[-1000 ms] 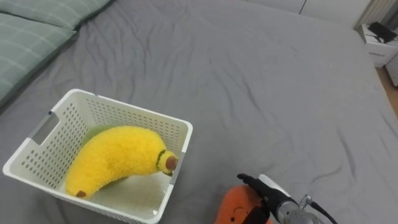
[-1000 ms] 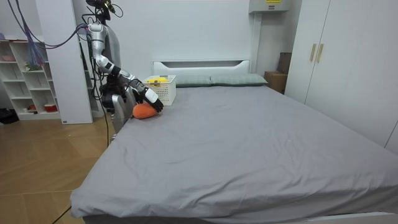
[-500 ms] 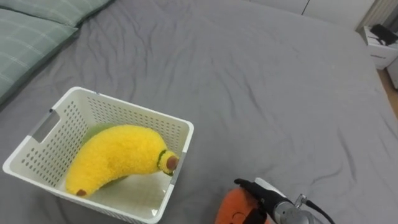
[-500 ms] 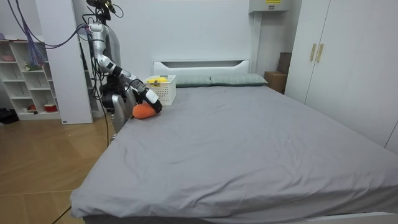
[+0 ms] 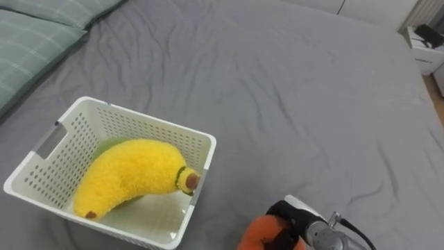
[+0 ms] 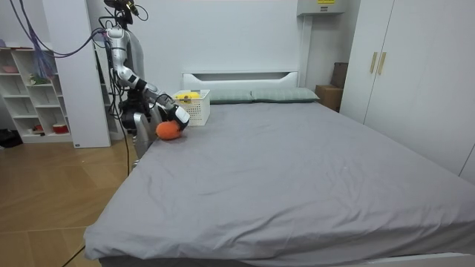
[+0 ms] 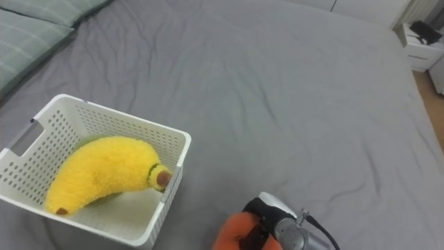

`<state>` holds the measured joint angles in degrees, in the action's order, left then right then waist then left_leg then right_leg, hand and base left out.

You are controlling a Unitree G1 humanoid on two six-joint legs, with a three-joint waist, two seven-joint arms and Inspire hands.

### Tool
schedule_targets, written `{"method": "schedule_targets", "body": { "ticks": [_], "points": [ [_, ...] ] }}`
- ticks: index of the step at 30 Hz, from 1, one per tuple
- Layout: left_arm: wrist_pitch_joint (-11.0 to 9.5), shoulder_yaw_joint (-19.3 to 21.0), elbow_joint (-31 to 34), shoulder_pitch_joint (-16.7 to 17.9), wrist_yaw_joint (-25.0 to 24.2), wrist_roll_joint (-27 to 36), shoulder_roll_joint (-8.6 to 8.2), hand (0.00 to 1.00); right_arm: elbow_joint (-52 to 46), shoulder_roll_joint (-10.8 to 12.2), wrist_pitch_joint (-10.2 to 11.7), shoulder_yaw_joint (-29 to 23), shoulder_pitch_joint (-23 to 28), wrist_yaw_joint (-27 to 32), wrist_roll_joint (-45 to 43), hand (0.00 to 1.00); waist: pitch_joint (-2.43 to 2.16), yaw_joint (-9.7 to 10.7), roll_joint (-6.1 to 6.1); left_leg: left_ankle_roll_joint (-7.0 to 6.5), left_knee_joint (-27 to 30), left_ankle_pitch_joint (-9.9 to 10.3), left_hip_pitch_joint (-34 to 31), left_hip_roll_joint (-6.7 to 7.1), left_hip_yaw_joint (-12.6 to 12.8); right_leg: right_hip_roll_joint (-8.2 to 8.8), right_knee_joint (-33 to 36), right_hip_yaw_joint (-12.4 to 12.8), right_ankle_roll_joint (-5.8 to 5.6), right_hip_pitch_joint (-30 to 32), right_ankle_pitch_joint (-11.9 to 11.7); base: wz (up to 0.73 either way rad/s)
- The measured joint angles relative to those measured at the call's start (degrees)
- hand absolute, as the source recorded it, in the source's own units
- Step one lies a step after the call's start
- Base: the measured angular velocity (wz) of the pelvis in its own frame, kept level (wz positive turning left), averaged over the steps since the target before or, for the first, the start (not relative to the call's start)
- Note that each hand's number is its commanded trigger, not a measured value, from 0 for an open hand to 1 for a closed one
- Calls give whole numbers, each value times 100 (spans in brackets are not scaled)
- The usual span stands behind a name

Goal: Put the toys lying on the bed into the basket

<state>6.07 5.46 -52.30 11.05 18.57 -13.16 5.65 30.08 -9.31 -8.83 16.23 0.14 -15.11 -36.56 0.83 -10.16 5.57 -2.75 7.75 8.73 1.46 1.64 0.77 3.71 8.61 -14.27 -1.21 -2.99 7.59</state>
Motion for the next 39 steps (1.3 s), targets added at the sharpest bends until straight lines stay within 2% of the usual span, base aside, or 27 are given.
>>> {"method": "schedule_targets", "body": {
  "ticks": [8,14,18,22,27,32,39],
  "points": [
    [-6,7,-3,7,-3,0,5,0,-742,-20,-4,-212,-15,7,-240,100,-14,21,16,-1,13,-3,24,-2,34,0,5,45,0,-4,0,-1],
    [-10,12,-74,21,-24,15,27,0,-1688,-75,-59,-515,-97,4,-170,95,-12,99,-4,-3,2,-2,54,-2,66,-8,8,124,-2,-9,-1,-3],
    [-11,37,-80,29,-27,5,26,0,-2355,-234,-55,-768,-142,17,130,87,-11,121,-11,-3,-3,-2,105,-4,67,-12,10,131,-2,-46,-1,-1],
    [-13,136,-94,73,-37,0,20,0,-2868,-230,-54,-1093,-142,75,280,83,7,198,-39,-2,-13,-2,134,-8,97,-15,7,156,-2,-59,-1,-2],
    [-15,301,-135,87,-36,-5,1,0,-3358,-233,-63,-1338,-142,100,269,81,-5,248,-33,-2,-12,-2,132,-12,99,-20,7,159,-2,-58,-1,0],
    [-16,323,-158,84,-50,-51,3,0,-3746,-238,-96,-1353,-218,97,264,81,-29,230,2,-2,-10,-2,122,-12,99,-16,11,150,-2,-49,-2,0],
    [-16,323,-159,84,-84,-51,3,0,-3777,-235,-128,-1298,-706,94,470,80,-48,161,31,-2,-11,-2,157,-13,93,-17,11,143,-2,-86,-2,0]
  ]
}}
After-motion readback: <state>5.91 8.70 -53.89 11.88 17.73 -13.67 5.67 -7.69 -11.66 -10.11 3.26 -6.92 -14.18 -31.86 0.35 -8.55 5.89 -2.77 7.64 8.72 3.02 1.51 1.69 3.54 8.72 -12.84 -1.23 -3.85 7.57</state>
